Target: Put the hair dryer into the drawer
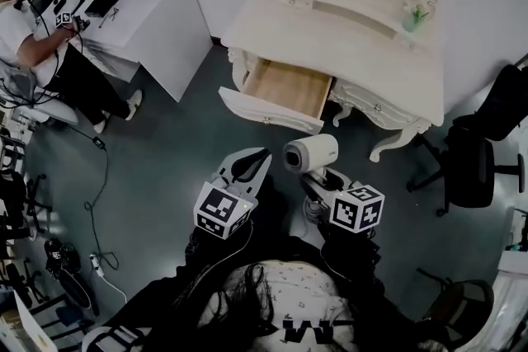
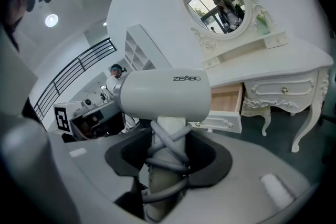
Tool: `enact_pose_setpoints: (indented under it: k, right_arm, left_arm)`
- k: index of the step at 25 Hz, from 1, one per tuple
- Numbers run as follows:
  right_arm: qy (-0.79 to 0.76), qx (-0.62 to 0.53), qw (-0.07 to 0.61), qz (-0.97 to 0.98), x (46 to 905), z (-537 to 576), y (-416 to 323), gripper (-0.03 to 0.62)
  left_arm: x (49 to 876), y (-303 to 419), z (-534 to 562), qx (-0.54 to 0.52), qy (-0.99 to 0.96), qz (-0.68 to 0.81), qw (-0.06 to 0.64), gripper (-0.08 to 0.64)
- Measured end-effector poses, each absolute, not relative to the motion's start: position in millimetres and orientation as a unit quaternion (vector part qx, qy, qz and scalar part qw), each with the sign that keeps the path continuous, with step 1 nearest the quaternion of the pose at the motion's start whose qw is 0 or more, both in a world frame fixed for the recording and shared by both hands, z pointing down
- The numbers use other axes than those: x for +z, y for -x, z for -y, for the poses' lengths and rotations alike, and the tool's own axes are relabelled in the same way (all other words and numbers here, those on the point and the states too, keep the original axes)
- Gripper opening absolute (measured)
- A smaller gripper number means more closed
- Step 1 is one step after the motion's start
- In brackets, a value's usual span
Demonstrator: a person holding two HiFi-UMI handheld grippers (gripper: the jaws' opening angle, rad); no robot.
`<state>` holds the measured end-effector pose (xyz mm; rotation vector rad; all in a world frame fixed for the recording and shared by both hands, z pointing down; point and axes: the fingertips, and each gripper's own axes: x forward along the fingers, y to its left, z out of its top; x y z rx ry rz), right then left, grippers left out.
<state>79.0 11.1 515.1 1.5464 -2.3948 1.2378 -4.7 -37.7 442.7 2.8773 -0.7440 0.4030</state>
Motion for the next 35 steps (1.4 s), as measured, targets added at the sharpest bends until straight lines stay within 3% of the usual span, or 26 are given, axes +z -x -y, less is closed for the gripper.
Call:
enact_pose_setpoints:
  k: [18, 35]
  right_arm:
    - [-0.512, 0.428, 0.046, 0.743, 534, 154, -83, 0.207]
    - [-0.488, 0.437, 0.077, 0.752, 554, 197, -107, 0.207]
  left_arm:
    - [450, 1, 222, 0.138, -0.959, 0.230, 0.090, 0.002]
    - [448, -10, 252, 0.131, -0.953, 0.257, 0.091, 0.002]
